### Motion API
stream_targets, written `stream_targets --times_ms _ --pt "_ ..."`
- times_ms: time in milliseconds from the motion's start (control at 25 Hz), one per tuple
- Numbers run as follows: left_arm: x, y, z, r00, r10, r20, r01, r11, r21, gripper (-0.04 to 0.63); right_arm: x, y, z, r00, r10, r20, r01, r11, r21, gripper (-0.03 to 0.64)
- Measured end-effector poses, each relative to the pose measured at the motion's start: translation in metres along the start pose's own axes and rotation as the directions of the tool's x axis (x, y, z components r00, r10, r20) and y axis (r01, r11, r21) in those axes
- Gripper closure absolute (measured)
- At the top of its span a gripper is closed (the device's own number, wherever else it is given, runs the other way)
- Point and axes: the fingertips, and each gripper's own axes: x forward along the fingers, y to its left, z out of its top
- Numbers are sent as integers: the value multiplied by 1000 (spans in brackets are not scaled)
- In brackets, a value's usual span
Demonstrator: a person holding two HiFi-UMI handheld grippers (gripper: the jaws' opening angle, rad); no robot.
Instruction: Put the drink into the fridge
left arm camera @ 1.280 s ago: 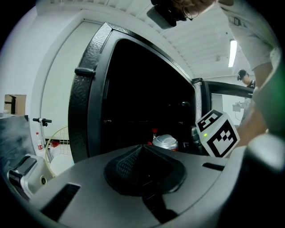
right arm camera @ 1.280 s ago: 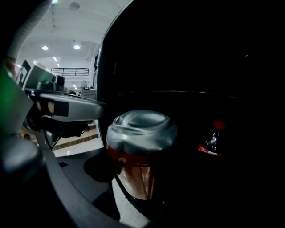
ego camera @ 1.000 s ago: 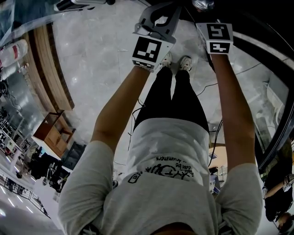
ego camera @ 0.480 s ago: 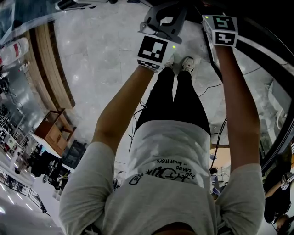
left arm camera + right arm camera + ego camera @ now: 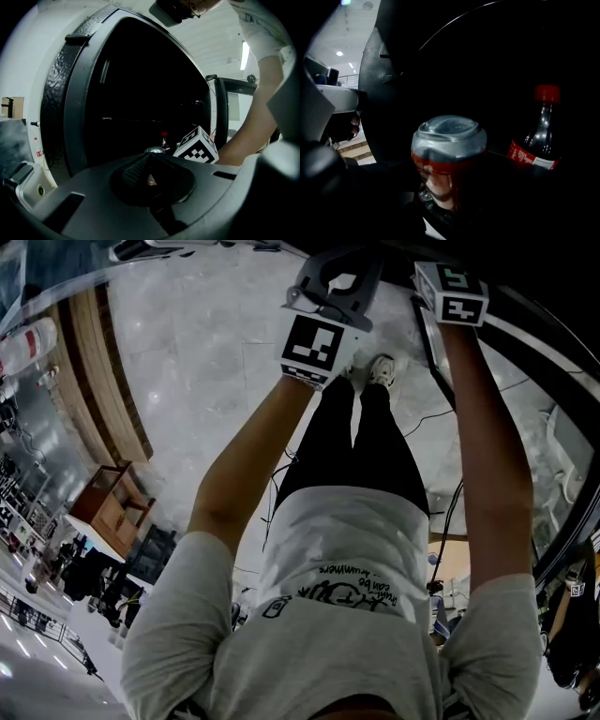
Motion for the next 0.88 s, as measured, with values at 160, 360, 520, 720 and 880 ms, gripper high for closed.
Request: stream_targets --times_ms 160,360,520,720,880 --pt "1 2 -1 1000 1 -4 -1 1000 -6 574 1 0 -6 1000 6 -1 -6 1000 -9 268" --pt "-5 0 2 1000 6 0 -6 1000 -14 574 -4 1 -5 1000 2 -28 -2 1000 -2 251" --pt "-7 0 6 1000 12 2 -12 1000 -18 574 -5 -2 -10 1000 12 -21 -11 999 31 219" --pt "-13 -5 14 1000 15 7 -15 1000 -28 574 -20 2 1 1000 12 -25 -12 1000 5 201" --pt "-17 -8 19 1000 12 8 -12 999 -34 574 -27 4 4 1000 11 -27 -11 1000 -1 193"
